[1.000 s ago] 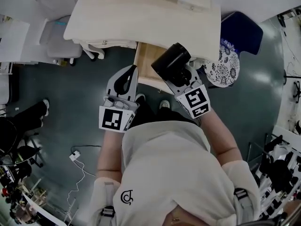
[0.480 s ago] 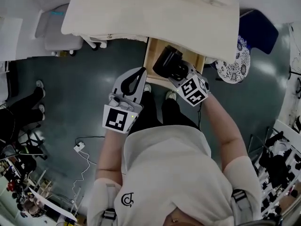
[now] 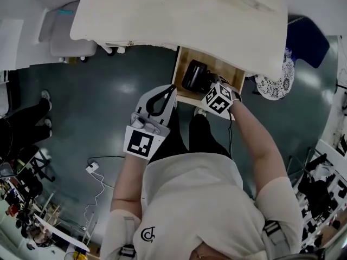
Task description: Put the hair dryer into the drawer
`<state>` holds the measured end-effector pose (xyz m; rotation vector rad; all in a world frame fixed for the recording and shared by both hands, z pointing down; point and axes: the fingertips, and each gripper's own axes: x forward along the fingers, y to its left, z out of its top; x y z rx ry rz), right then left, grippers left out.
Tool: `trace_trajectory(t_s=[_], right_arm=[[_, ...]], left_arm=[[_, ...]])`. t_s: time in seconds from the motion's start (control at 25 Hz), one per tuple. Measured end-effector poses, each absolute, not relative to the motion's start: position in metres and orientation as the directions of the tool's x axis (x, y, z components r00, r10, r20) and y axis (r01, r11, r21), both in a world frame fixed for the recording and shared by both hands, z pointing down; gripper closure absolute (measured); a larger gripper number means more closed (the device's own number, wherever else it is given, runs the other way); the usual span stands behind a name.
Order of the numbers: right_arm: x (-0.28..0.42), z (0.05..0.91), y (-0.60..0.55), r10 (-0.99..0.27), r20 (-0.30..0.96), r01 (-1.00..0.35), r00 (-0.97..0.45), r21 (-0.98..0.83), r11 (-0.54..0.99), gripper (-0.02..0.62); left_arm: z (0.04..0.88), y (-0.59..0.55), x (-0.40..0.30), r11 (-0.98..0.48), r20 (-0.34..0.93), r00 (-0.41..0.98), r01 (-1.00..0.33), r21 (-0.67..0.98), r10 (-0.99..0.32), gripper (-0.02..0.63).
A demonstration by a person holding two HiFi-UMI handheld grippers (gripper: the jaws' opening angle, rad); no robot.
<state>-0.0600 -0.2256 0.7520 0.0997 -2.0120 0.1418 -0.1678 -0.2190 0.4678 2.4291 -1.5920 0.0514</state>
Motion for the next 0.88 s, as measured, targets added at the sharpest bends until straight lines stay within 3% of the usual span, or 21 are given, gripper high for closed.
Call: trace_trajectory(t_s=[0.4, 0.72, 0.88], right_arm=[[-0.049, 0.801, -0.213, 0.118, 0.955, -0.080, -0.271, -0.144, 0.986, 0.339], [-0.047, 0.801, -0.213, 0.158, 0.953, -0.120, -0.257, -0.194, 0.974, 0.328], [-0.052, 0.797, -0.211, 0.171, 0.955, -0.135, -0.243, -0.208, 0.969, 0.266]], left_arm=[[0.489, -0.217, -0.178, -0.359, 0.194, 0.407, -0.902, 0.240, -0.893, 0.594], [0.489, -0.217, -0.176, -0.357, 0.215, 0.409, -0.902, 0.243, -0.887, 0.594], [0.487, -0.219, -0.172, -0.368, 0.196, 0.412, -0.902, 0.227, -0.890, 0.594]])
